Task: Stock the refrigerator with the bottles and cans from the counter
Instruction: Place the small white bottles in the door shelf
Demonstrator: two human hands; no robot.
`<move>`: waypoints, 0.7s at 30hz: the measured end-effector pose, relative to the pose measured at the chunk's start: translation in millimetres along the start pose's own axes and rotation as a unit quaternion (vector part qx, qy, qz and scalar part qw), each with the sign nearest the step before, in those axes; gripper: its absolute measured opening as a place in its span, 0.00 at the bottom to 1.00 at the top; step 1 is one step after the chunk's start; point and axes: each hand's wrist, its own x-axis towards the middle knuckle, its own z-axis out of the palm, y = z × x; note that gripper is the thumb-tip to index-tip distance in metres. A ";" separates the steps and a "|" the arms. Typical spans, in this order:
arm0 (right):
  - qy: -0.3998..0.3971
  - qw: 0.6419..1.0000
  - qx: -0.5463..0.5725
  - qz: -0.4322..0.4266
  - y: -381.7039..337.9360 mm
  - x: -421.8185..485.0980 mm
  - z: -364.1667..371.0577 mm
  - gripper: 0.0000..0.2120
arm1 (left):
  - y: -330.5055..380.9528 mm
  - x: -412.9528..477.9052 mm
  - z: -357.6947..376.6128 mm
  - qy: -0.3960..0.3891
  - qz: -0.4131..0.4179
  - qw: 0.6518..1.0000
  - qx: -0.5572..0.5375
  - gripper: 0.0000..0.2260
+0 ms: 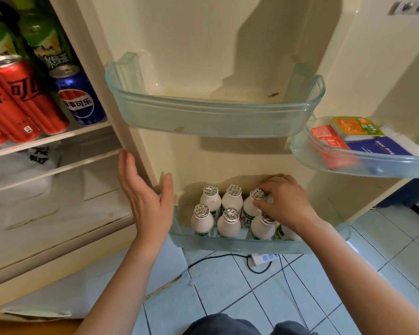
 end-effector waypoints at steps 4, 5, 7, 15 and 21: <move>0.043 0.998 0.039 -0.004 -9.3 -5.2 0.1 0.18 | -1.7 4.0 -0.8 -0.023 -0.006 0.999 0.034 0.29; 0.074 0.995 0.059 -0.011 -13.6 -6.9 -0.2 0.16 | -1.6 4.9 -1.5 -0.028 -0.001 0.999 0.041 0.28; 0.129 0.985 0.107 -0.038 -25.3 -10.0 -1.3 0.13 | -2.1 5.7 -2.7 -0.041 0.006 0.998 0.042 0.27; 0.054 0.977 0.091 -0.185 -80.1 -6.6 11.0 0.12 | -12.3 6.2 -4.8 -0.052 0.036 0.994 0.093 0.26; 0.004 0.973 -0.062 -0.224 -94.4 -4.0 30.8 0.19 | -22.6 7.6 -8.0 -0.059 0.069 0.988 0.123 0.24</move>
